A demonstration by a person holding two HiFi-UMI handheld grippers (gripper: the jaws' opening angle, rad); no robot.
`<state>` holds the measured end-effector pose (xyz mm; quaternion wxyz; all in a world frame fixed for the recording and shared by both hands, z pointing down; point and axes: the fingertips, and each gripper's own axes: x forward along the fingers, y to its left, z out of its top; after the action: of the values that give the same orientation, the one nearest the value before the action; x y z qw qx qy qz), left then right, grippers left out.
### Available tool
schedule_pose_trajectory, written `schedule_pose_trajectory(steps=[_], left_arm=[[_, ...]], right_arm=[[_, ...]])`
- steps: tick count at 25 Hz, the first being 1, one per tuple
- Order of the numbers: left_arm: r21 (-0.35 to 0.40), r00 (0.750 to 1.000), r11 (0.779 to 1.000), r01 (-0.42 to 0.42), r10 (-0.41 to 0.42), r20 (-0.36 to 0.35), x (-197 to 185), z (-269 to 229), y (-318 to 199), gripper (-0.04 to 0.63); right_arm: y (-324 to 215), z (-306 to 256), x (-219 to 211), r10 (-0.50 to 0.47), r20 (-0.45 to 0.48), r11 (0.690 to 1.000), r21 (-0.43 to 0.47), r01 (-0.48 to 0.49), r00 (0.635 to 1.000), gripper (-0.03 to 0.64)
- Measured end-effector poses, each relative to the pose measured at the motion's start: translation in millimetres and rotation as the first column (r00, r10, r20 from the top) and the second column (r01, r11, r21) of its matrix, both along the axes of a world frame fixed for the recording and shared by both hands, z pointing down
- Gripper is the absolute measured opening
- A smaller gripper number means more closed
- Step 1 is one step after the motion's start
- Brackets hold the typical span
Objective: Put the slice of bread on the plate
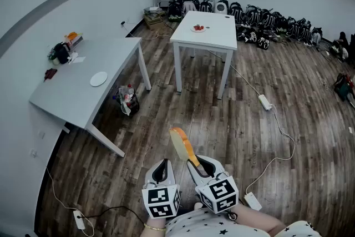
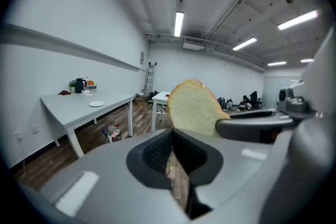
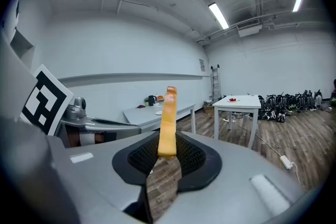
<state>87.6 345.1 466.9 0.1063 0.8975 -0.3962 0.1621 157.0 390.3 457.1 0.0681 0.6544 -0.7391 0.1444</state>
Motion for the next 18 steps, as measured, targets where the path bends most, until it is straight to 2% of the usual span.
schedule_pose_trajectory(steps=[5,10,14,18], left_arm=[[0.027,0.999,0.999,0.030,-0.029,-0.016,8.3,-2.7,-1.4,0.009],[0.023,0.997,0.997,0.067,-0.067,-0.027,8.6,3.7,4.2,0.009],[0.022,0.993,0.993,0.115,-0.115,-0.007,-1.1,7.9,-3.5,0.009],[-0.003,0.985,0.985,0.173,-0.173,-0.024,-18.2,9.8,-21.2,0.009]], right_arm=[[-1.1,2.8,7.1,-0.032,0.008,0.999,0.005,0.032,0.999,0.084],[-1.9,9.6,7.6,-0.082,0.026,0.997,0.001,0.082,0.996,0.084],[-12.0,14.9,3.3,-0.121,0.049,0.993,-0.009,0.121,0.991,0.084],[-30.8,16.3,-8.8,-0.160,0.059,0.987,-0.014,0.161,0.985,0.084]])
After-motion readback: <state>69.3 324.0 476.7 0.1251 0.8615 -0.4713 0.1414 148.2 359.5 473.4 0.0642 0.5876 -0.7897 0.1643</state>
